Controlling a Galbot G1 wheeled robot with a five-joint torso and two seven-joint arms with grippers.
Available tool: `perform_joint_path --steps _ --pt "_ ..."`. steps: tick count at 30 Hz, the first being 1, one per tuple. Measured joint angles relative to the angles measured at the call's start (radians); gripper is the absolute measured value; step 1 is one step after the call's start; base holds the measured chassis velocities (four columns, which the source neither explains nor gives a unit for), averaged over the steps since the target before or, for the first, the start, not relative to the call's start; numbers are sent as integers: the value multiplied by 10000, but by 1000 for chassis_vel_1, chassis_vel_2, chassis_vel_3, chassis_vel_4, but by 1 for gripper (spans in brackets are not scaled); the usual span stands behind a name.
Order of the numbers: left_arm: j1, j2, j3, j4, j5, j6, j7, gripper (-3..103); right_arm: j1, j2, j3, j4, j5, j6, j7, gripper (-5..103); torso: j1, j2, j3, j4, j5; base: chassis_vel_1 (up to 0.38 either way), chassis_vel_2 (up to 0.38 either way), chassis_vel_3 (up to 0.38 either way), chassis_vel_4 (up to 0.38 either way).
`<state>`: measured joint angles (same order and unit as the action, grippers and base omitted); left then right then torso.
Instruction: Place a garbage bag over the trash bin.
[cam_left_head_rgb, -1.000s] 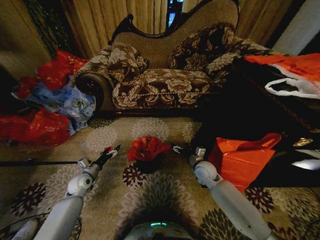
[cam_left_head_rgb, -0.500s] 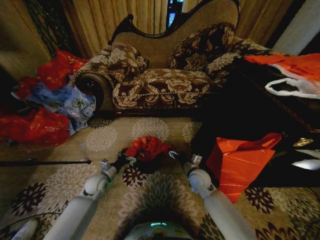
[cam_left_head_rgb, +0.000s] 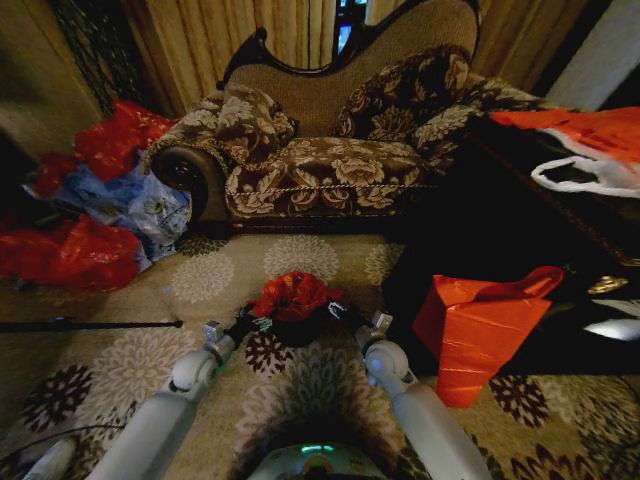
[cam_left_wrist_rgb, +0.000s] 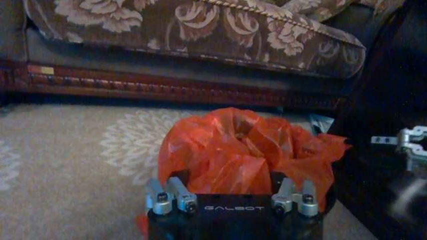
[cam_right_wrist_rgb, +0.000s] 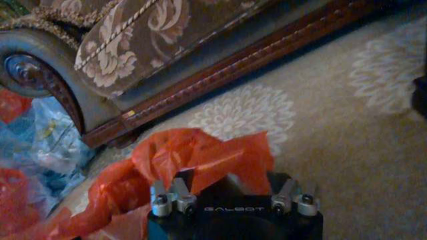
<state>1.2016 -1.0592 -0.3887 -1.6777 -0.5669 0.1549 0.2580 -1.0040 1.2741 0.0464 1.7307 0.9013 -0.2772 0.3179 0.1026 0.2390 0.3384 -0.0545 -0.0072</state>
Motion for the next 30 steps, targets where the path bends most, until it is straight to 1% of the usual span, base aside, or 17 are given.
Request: perform_joint_path --steps 2,3,4,5,6,10,12,14,15,18,19,21,23,26,28,29,30 --pt "6 -38 -2 57 -8 -8 15 68 131 182 -47 -270 -2 92 -133 61 0 0 0 0 1 0 0 0 0" --pt "6 -38 -2 57 -8 -8 15 68 131 182 -47 -270 -2 92 -133 61 0 0 0 0 1 0 0 0 0" --pt "4 -48 -5 72 -12 -12 22 62 187 252 -60 -350 -2 111 -140 61 0 0 0 0 1 0 0 0 0" --pt "0 -74 -8 95 -19 -17 38 57 304 391 -85 -486 -2 138 -142 50 0 0 0 1 0 0 0 0 0" --pt "0 -74 -8 95 -19 -17 38 57 304 391 -85 -486 -2 138 -142 50 0 0 0 1 0 0 0 0 0" --pt "-6 -170 -10 202 -20 -55 96 36 472 583 -93 -518 109 151 48 42 0 0 0 1 2 0 0 0 0" --pt "-4 -190 -9 230 -16 -86 124 36 499 569 -131 -501 187 148 100 46 0 0 0 0 0 0 0 0 0" --pt "0 -232 -10 261 -3 -135 158 24 599 554 -265 -630 237 143 134 47 0 0 0 0 0 0 0 0 0" --pt "0 -232 -10 261 -3 -135 158 24 599 554 -265 -630 237 143 134 47 0 0 0 0 0 0 0 0 0" --pt "-3 -249 -10 292 3 -177 170 8 796 673 -448 -926 246 130 175 50 0 0 0 1 1 0 0 0 0" --pt "-3 -249 -10 292 3 -177 170 8 796 673 -448 -926 246 130 175 50 0 0 0 1 1 0 0 0 0" --pt "-6 -259 -10 302 5 -210 172 2 905 691 -620 -1069 239 136 178 43 0 0 0 1 0 0 0 0 0" --pt "-5 -268 -10 303 11 -223 172 2 949 693 -677 -1119 232 160 177 41 0 0 0 1 1 0 0 0 0" --pt "40 -311 -21 296 41 -290 184 0 1027 651 -737 -1148 200 245 178 27 0 0 0 1 1 0 0 0 0" --pt "59 -316 -24 283 45 -296 186 0 1028 613 -758 -1138 183 254 177 27 0 0 0 1 1 0 0 0 0" --pt "86 -329 -28 260 55 -316 189 0 1031 538 -807 -1121 114 277 159 16 0 0 0 0 1 0 0 0 0" --pt "104 -341 -34 243 63 -331 193 0 1031 489 -836 -1115 32 303 141 16 0 0 0 0 1 0 0 0 0"
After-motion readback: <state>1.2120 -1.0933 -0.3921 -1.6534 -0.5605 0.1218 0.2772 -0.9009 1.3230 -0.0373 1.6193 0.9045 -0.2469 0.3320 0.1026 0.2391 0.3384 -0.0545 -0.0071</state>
